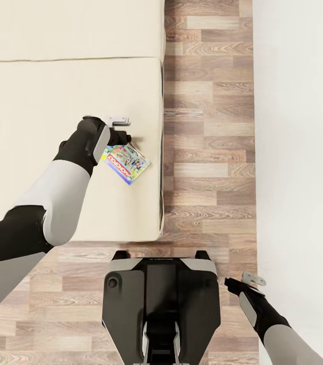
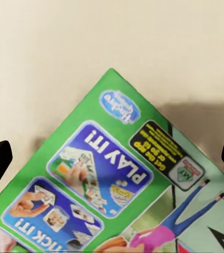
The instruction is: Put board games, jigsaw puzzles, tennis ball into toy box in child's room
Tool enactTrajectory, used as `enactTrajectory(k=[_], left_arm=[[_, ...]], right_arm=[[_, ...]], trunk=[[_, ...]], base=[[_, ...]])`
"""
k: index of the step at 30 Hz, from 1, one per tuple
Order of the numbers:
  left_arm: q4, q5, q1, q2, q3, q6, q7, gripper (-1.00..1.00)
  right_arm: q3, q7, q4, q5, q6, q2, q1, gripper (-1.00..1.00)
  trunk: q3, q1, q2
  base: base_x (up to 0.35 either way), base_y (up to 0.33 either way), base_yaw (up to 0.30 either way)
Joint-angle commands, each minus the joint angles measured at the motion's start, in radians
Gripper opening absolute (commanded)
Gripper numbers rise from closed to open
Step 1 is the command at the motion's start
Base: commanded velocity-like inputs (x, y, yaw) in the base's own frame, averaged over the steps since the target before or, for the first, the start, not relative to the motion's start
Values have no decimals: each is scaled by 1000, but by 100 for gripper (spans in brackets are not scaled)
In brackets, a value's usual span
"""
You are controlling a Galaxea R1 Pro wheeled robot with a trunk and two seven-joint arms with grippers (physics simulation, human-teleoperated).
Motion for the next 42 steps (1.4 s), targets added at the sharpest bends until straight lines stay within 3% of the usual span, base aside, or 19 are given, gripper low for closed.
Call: enactTrajectory(k=[1, 30, 37, 42], left_arm=[[-1, -10, 0, -2, 7, 4, -4, 100], [2, -10, 0, -2, 5, 2, -4, 100], [3, -10, 0, -1, -55, 2, -4, 100], [4, -10, 0, -1, -64, 2, -4, 100]], right_arm=[[6, -4, -2, -10, 4, 0, 0, 100], [14, -4, -2, -10, 4, -1, 0, 100], [14, -4, -2, -10, 3, -2, 0, 100], [14, -4, -2, -10, 3, -2, 0, 100]], trunk=[[-1, 0, -2], [-1, 0, -2], [-1, 0, -2], [-1, 0, -2]], base=[[-232, -3, 0], [-210, 0, 0], [-206, 0, 0], [-125, 0, 0]])
